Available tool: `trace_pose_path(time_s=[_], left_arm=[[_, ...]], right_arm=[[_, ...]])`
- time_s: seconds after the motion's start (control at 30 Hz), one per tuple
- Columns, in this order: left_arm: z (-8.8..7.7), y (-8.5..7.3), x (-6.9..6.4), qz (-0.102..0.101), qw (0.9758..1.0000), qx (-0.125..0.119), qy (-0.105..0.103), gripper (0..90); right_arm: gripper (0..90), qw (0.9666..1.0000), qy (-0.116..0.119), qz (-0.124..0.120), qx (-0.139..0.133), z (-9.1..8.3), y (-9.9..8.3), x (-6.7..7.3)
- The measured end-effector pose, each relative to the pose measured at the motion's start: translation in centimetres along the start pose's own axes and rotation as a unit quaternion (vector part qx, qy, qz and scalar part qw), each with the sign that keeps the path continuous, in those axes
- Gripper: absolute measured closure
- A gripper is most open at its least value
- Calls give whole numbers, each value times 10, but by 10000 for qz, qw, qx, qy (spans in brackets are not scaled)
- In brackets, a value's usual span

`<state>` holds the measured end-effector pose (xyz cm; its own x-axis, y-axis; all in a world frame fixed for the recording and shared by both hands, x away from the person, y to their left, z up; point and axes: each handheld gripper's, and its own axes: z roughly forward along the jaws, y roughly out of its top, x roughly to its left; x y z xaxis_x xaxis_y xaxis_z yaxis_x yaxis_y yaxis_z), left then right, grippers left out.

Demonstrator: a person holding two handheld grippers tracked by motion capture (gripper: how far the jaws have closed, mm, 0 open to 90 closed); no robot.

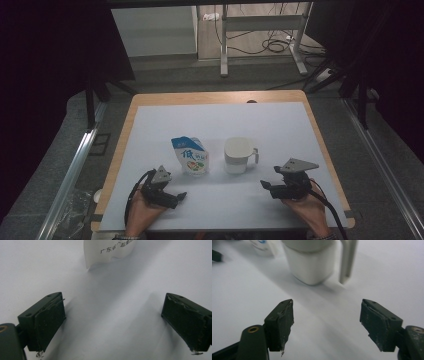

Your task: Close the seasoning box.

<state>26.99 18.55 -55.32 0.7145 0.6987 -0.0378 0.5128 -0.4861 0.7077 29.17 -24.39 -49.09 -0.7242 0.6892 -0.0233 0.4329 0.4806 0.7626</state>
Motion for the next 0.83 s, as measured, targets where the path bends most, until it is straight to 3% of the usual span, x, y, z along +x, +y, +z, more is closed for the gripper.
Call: trace_pose_path(time_s=[0.37, 0.5, 0.83], left_arm=[[0, 0, 0, -1, 10000, -2, 4, 51], [0, 0, 0, -4, 10000, -2, 5, 51], [0, 0, 0, -29, 10000, -7, 2, 51]], right_arm=[[211, 9983, -443, 221, 311, 6, -30, -17], [171, 9972, -514, 313, 447, 12, -38, -21], [167, 9977, -526, 281, 338, 13, -43, -21]])
